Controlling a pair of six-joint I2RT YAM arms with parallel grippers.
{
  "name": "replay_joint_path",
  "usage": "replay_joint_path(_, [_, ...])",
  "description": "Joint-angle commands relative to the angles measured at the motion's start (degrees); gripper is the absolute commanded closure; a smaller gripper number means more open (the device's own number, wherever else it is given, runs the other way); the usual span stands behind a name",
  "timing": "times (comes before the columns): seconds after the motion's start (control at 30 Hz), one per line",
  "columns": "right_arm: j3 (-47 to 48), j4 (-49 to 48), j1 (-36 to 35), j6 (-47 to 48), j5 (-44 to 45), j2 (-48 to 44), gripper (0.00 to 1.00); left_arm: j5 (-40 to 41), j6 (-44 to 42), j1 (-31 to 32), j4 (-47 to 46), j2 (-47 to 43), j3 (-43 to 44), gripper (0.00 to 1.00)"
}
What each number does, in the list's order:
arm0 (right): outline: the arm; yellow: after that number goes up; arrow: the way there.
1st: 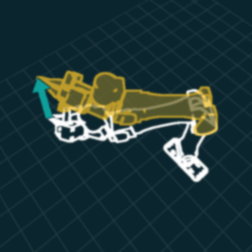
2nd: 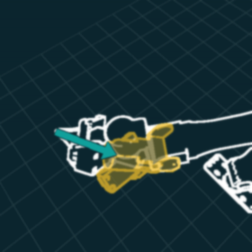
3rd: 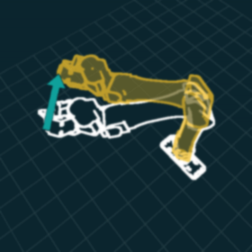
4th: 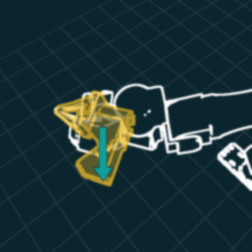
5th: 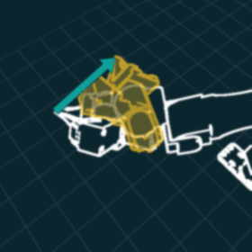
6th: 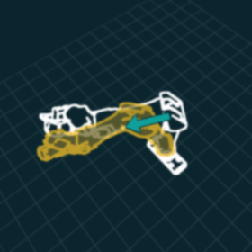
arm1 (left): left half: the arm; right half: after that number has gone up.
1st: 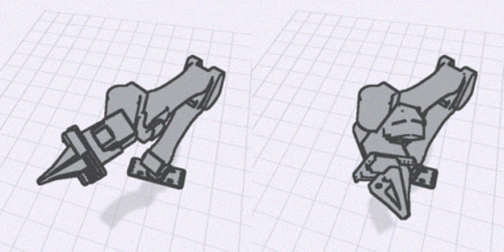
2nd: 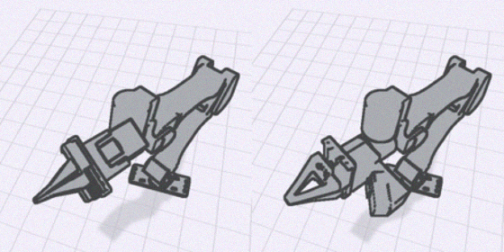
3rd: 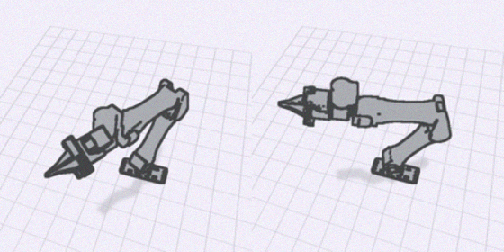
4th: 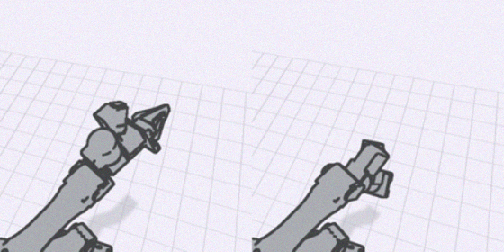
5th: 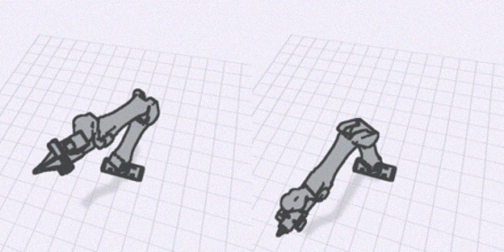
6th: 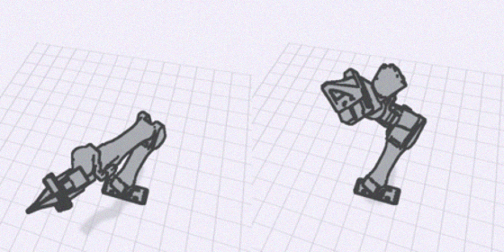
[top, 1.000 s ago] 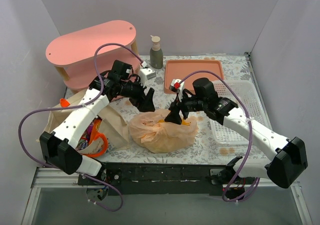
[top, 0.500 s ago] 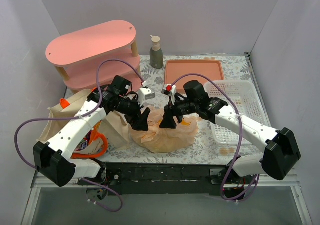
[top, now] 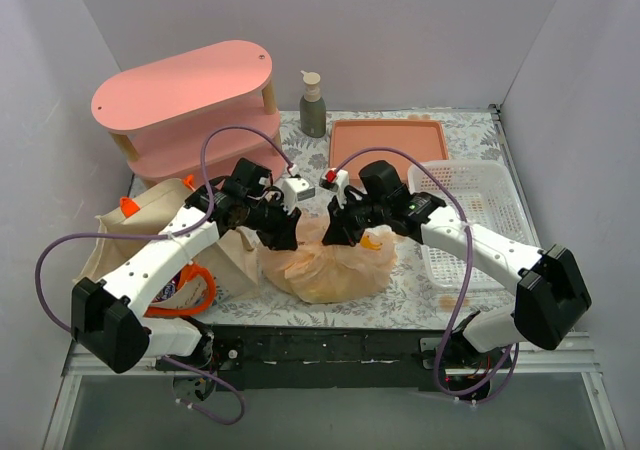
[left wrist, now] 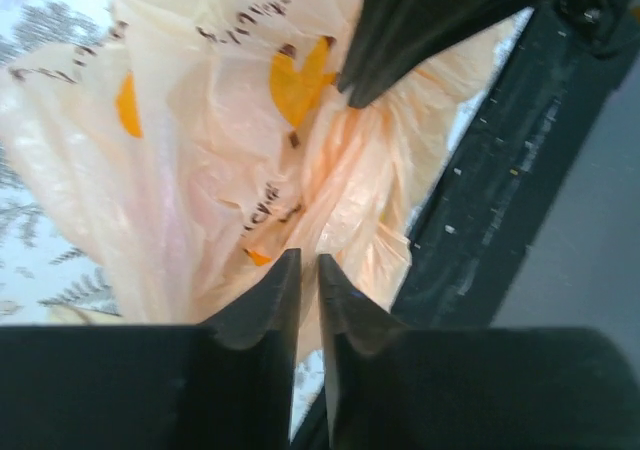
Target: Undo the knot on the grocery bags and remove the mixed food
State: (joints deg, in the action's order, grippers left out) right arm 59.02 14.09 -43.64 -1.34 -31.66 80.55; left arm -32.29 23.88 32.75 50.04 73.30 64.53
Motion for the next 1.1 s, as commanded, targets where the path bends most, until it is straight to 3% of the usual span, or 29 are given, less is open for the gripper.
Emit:
replay_joint_path(0.0, [6.6, 0.4, 0.8, 5.7, 5.1, -1.3, 0.99, 6.6, 2.7, -0.1, -6.6, 0.3, 0.6, 1.00])
replay_joint_path(0.33, [18.0, 4.9, 6.3, 11.3, 8.2, -5.5, 0.99, 19.6, 3.9, -6.5, -6.7, -3.1, 12.3, 1.00])
replay_joint_path(0.47, [14.9, 6.5, 7.7, 11.9, 14.0, -11.3, 0.99, 23.8, 2.0, -9.5, -6.3, -11.5, 8.6, 1.00])
replay_joint_path(0.6, [7.4, 8.2, 9.4, 12.2, 19.1, -16.3, 0.99, 23.9, 0.9, -10.3, -5.2, -16.6, 3.0, 1.00])
replay_joint_path(0.73, [7.9, 16.4, 9.4, 16.8, 13.7, -16.8, 0.99, 13.7, 2.7, -10.3, -6.0, -17.1, 2.2, 1.00])
replay_joint_path(0.77, [9.1, 21.1, 9.4, 19.3, 10.8, -16.6, 0.99, 11.7, 2.3, -10.3, -6.5, -16.5, 2.5, 0.87])
replay_joint_path(0.87, [15.5, 27.1, 9.4, 22.1, 10.4, -13.6, 0.99, 4.0, 3.2, -10.3, -9.8, -13.9, 3.8, 0.35])
replay_joint_path(0.9, [17.0, 29.8, 9.4, 23.3, 10.7, -12.7, 0.99, 2.0, 3.6, -10.1, -10.6, -13.1, 4.0, 0.24])
replay_joint_path(0.97, [19.9, 31.1, 9.4, 24.7, 9.8, -10.7, 0.99, -1.0, 4.8, -7.6, -12.6, -9.4, 5.4, 0.16])
replay_joint_path(1.0, [19.9, 31.0, 9.4, 25.2, 9.6, -10.3, 0.99, -1.2, 4.8, -6.0, -12.8, -7.8, 6.1, 0.08])
replay_joint_path(1.07, [18.0, 29.4, 9.4, 24.2, 9.2, -10.3, 0.99, -1.1, 4.1, -1.0, -13.0, -3.8, 8.7, 0.07])
